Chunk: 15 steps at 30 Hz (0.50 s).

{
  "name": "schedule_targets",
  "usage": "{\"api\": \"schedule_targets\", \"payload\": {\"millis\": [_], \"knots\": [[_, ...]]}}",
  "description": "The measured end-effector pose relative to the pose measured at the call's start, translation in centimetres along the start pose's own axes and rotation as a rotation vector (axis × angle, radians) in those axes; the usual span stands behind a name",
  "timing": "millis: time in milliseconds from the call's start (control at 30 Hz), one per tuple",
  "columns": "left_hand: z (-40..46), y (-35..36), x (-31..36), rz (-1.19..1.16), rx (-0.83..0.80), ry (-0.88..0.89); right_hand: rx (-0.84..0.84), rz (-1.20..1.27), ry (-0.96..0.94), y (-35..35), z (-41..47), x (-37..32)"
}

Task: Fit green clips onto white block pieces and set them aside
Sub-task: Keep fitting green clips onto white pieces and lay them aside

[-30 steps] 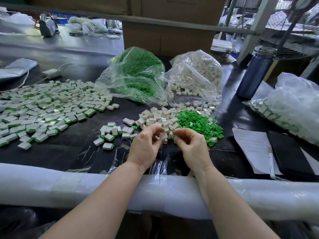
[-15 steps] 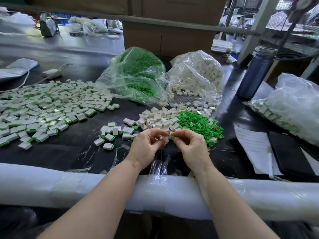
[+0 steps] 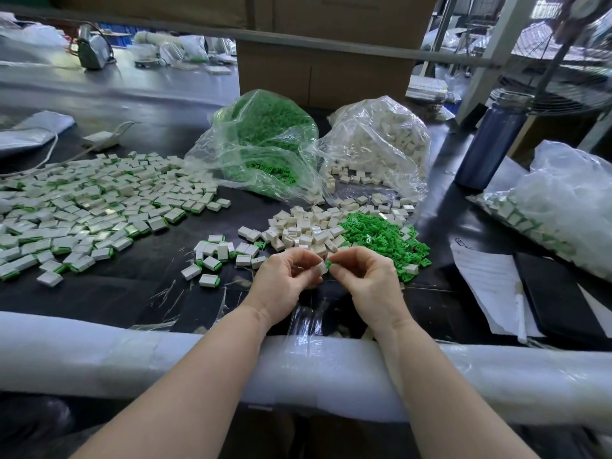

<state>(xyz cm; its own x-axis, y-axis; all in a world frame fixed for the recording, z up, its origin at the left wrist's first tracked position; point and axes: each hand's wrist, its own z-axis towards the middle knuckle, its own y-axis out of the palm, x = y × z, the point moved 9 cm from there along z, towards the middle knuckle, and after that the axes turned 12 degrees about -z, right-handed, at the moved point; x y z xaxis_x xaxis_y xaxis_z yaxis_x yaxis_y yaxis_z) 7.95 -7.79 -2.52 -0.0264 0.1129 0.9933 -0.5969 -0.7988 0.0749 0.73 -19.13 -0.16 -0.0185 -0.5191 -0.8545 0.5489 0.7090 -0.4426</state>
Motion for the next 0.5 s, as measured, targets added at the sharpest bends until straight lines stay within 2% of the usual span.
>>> {"api": "schedule_targets", "payload": {"millis": [500], "knots": [[-0.1, 0.06, 0.46, 0.056, 0.008, 0.022, -0.051, -0.019, 0.015, 0.52, -0.1, -0.19]]}}
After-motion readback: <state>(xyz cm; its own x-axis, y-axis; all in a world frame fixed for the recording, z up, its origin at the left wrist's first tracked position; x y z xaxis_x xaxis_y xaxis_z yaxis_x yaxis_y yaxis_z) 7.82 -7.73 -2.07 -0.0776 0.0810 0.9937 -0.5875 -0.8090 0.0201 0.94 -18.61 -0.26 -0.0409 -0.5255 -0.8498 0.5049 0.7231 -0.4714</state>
